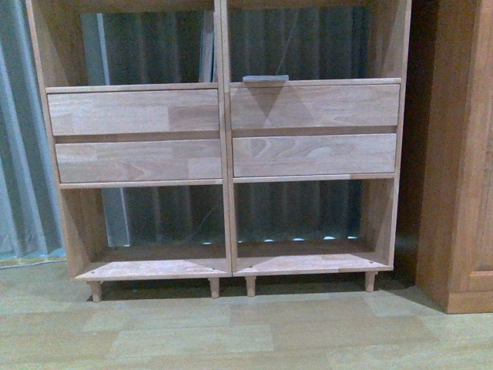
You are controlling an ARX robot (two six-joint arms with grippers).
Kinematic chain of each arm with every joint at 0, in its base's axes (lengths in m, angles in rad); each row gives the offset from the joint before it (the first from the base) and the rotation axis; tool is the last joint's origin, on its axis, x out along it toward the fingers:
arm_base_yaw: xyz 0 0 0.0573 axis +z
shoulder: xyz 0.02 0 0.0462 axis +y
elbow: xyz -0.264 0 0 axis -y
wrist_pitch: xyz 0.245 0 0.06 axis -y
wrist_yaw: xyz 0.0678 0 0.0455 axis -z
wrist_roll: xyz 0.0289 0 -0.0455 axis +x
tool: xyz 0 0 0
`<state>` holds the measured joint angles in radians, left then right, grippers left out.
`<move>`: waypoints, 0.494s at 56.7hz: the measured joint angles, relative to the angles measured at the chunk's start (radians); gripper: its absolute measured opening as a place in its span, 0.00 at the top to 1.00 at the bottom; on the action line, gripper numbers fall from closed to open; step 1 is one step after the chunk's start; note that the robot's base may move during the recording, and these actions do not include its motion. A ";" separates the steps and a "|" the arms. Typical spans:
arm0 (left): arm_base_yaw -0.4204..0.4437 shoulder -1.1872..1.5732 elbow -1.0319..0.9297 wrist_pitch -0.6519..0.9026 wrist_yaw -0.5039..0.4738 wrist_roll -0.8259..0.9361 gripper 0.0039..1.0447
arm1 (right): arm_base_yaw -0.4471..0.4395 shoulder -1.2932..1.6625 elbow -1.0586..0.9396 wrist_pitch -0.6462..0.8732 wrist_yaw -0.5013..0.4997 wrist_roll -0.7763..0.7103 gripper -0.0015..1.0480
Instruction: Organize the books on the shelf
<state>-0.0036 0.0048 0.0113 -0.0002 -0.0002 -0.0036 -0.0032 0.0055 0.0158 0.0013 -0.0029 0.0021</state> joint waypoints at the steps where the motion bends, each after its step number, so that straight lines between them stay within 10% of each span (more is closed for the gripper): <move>1: 0.000 0.000 0.000 0.000 0.000 0.000 0.06 | 0.000 0.000 0.000 0.000 0.000 0.000 0.07; 28: 0.000 0.000 0.000 0.000 0.000 0.000 0.06 | 0.000 0.000 0.000 0.000 0.000 0.000 0.07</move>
<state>-0.0036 0.0048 0.0113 -0.0002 0.0002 -0.0036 -0.0032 0.0055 0.0158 0.0013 -0.0029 0.0021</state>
